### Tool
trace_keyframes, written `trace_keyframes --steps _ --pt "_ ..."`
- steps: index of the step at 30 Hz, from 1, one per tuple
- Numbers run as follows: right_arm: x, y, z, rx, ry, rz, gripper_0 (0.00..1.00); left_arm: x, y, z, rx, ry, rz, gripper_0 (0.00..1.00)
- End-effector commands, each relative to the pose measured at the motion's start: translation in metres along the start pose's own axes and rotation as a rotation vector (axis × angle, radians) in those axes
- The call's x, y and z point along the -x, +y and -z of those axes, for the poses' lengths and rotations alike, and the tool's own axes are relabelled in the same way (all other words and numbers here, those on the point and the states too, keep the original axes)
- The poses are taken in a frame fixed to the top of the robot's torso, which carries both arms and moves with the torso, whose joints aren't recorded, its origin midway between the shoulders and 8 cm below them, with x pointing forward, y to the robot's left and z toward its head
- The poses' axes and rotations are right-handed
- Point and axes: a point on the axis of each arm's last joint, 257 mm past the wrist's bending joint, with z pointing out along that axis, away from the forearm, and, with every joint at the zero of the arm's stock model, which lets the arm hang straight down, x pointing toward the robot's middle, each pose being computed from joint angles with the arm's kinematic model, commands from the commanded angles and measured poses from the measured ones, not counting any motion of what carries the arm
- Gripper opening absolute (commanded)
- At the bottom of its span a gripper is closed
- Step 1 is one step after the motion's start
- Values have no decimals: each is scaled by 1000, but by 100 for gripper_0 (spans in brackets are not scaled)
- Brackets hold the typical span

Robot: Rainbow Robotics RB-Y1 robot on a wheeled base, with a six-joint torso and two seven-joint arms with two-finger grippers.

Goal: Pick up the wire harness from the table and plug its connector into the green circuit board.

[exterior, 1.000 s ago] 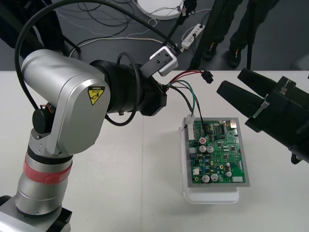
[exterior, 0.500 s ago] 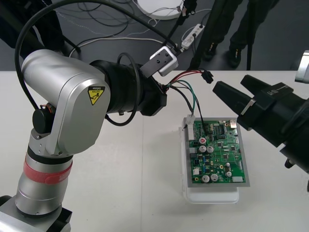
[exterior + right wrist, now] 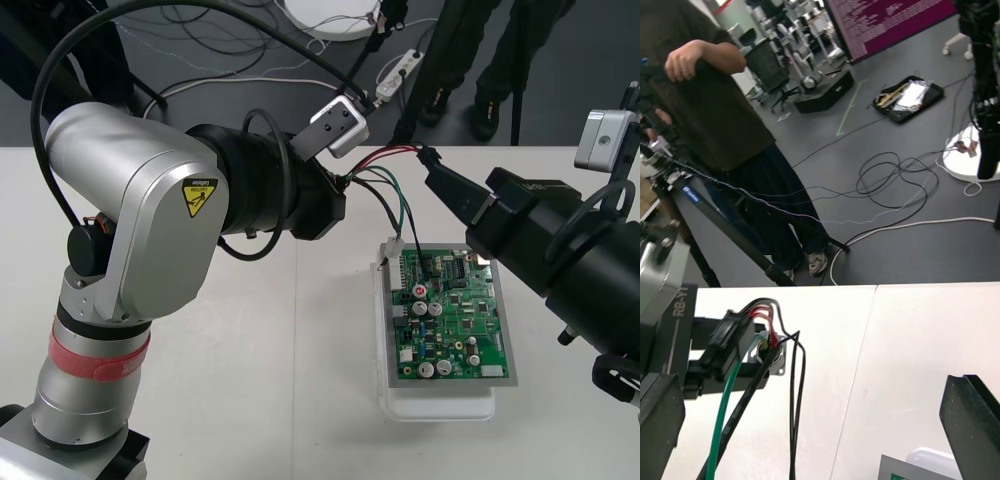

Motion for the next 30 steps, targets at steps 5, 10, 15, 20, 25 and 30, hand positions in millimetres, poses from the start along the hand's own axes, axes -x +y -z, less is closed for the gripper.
trace_keyframes --steps 5,10,15,20,25,30 --pt "17 30 -8 43 -35 -157 100 39 0 6 14 -84 31 0" --pt "8 33 -8 49 -14 -183 100 40 1 6 15 -87 31 0" --pt "-4 38 -8 56 4 -188 100 40 1 6 15 -87 30 0" --pt "-3 44 -10 67 -7 -213 100 40 0 6 14 -87 30 0" --pt "-3 49 -12 78 -16 -242 100 40 0 6 14 -88 28 0" --pt "9 45 -12 70 -45 -226 100 41 1 6 15 -90 28 0"
